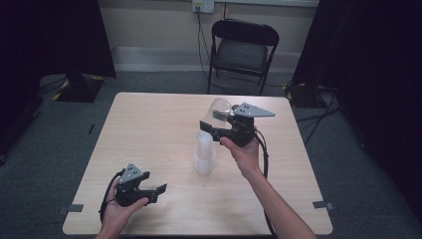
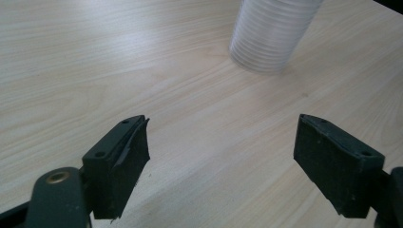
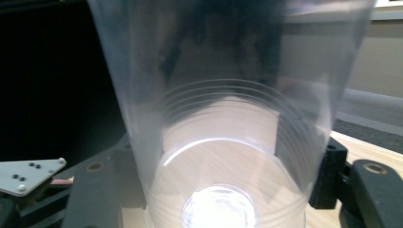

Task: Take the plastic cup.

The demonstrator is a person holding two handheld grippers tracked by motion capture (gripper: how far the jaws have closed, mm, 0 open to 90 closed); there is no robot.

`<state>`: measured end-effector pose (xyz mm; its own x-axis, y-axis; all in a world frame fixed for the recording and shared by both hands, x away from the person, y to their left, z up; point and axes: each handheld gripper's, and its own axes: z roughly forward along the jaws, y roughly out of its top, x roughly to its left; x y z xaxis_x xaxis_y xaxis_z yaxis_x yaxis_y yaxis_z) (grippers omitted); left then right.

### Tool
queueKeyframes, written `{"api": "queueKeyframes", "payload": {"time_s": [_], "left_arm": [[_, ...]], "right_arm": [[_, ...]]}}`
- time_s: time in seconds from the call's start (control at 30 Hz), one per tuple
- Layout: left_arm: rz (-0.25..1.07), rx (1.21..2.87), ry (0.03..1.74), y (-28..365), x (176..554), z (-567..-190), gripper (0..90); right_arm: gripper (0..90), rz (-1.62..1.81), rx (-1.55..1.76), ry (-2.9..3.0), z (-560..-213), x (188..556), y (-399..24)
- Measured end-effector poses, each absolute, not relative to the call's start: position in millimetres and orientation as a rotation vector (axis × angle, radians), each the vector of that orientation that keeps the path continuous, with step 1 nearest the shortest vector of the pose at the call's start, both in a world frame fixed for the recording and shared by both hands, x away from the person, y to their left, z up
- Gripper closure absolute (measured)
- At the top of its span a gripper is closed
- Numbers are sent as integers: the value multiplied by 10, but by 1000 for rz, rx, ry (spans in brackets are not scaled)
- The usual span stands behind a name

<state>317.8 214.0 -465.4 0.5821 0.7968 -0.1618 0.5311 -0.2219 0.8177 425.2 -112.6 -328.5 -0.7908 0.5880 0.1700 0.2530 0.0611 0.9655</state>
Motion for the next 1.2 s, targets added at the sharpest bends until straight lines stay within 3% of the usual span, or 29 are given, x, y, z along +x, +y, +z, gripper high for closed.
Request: {"api": "queueKeyframes", "payload": {"time_s": [0.67,1.2], "left_arm": [[398,1894,1034,2076,3182,-4661,157],[379,1891,882,1851,3144,-4542,192]], "right_arm": [[336,1764,996,2026,-3387,4114,-1579],[335,1836,1159,2060,-3651,3880,-1782]]}}
